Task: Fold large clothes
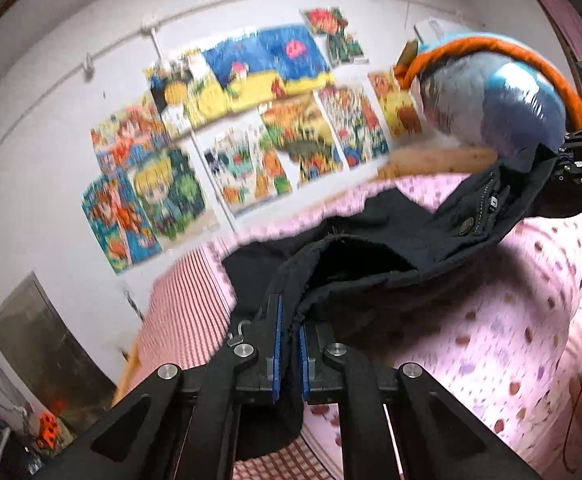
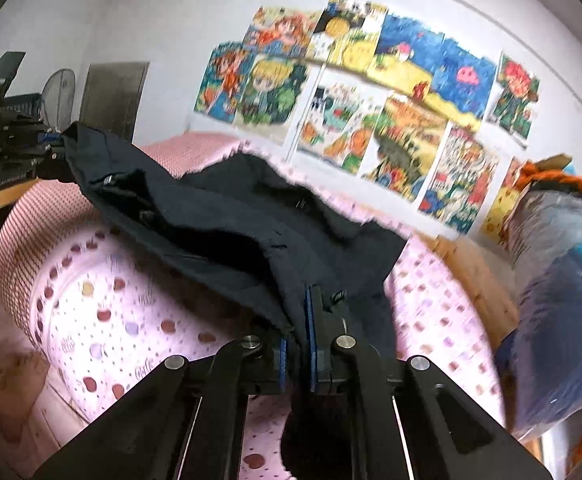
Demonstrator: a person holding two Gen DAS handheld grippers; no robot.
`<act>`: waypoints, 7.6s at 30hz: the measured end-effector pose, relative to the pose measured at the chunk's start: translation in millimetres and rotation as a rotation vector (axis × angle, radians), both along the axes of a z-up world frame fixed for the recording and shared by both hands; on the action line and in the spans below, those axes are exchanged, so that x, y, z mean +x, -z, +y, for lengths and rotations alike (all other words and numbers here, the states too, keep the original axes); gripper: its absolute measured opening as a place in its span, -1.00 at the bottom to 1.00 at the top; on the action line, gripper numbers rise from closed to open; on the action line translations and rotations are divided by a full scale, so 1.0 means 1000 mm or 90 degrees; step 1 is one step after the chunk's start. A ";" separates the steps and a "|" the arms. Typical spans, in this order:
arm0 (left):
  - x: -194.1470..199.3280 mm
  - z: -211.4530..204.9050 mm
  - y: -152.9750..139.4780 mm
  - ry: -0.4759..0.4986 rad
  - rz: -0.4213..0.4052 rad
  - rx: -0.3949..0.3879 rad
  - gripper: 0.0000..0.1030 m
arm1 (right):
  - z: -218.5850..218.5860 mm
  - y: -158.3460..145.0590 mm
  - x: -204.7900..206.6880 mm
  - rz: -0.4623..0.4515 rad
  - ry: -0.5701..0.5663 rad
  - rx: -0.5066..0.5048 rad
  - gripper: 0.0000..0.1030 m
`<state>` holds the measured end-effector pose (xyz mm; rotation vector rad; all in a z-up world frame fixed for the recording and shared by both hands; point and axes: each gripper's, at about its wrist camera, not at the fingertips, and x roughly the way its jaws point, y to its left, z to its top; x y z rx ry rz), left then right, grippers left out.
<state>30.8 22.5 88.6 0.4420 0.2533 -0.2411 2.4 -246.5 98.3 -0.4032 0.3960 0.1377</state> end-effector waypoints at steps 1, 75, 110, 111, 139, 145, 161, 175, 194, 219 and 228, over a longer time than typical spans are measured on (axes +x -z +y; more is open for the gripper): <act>-0.006 -0.001 -0.011 0.004 -0.009 0.000 -0.86 | 0.001 -0.007 -0.006 -0.009 0.000 -0.003 -0.87; 0.391 -0.046 0.050 -0.202 0.197 -0.206 -0.62 | 0.012 0.058 0.391 0.055 0.173 -0.013 -0.69; 0.351 -0.070 0.073 -0.094 0.203 -0.204 0.96 | 0.035 0.072 0.347 0.086 0.070 0.095 0.65; 0.356 -0.069 0.075 -0.098 0.208 -0.211 0.96 | 0.034 0.073 0.351 0.091 0.076 0.102 0.69; 0.443 -0.075 0.129 -0.161 0.325 -0.207 1.00 | -0.017 0.158 0.458 0.329 0.082 0.339 0.98; 0.450 -0.079 0.135 -0.160 0.321 -0.199 1.00 | -0.015 0.172 0.466 0.335 0.078 0.354 0.98; 0.449 -0.091 0.144 -0.173 0.284 -0.162 1.00 | -0.006 0.183 0.472 0.328 0.093 0.326 0.98; 0.432 -0.086 0.139 -0.161 0.262 -0.178 1.00 | -0.016 0.173 0.444 0.256 0.096 0.343 0.98; 0.414 -0.055 0.101 -0.167 0.274 -0.226 1.00 | -0.036 0.131 0.415 0.178 0.164 0.286 0.97; 0.401 0.040 0.089 -0.279 0.282 -0.199 1.00 | -0.147 0.131 0.397 0.187 0.209 0.396 0.98; 0.400 0.062 0.106 -0.257 0.333 -0.219 1.00 | -0.147 0.150 0.406 0.241 0.138 0.418 0.98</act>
